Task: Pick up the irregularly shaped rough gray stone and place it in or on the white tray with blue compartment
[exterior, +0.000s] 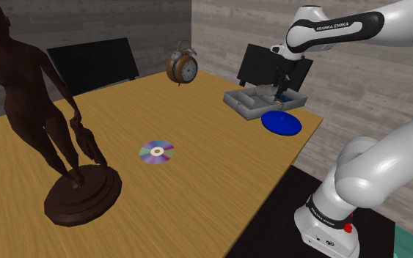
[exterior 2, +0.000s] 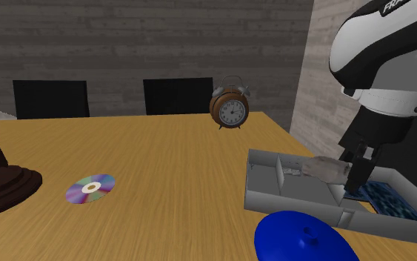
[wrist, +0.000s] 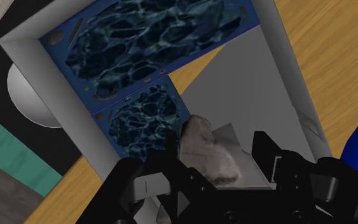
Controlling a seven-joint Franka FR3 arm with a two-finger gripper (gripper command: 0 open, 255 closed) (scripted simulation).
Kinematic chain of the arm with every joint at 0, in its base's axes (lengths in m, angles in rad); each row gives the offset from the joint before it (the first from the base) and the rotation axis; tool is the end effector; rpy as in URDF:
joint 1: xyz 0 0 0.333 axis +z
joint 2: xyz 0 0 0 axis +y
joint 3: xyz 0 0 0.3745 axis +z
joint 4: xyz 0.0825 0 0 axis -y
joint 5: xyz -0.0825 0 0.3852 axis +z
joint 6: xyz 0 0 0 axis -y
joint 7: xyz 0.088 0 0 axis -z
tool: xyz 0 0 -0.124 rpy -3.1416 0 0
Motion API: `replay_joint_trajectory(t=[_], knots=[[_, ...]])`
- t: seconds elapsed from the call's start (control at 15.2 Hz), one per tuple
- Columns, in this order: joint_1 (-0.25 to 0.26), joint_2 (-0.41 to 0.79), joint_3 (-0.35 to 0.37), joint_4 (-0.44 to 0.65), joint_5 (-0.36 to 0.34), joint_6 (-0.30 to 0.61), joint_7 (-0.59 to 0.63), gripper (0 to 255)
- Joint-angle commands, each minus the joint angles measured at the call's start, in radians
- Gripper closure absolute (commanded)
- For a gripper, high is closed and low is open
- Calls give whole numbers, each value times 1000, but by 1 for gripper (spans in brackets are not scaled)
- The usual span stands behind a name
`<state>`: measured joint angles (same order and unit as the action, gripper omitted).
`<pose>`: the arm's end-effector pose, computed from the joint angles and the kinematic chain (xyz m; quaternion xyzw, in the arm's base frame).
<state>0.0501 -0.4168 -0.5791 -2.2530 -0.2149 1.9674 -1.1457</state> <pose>0.3539 -0.2619 0.5420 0.9343 0.3542 0.0344 0.0204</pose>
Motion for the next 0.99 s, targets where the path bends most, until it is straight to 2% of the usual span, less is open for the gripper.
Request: replay_joint_trajectory(t=[0.0, 0.2, 0.26, 0.59, 0.86, 0.92], knots=[[0, 0, 0, -1, 0, 1, 0, 255], [0, 0, 0, -1, 0, 1, 0, 255], [0, 0, 0, -1, 0, 1, 0, 0], [0, 0, 0, -1, 0, 1, 0, 0], [1, -24, 26, 106, 4, -129, 2, 0], [1, -24, 26, 106, 4, -129, 2, 0]])
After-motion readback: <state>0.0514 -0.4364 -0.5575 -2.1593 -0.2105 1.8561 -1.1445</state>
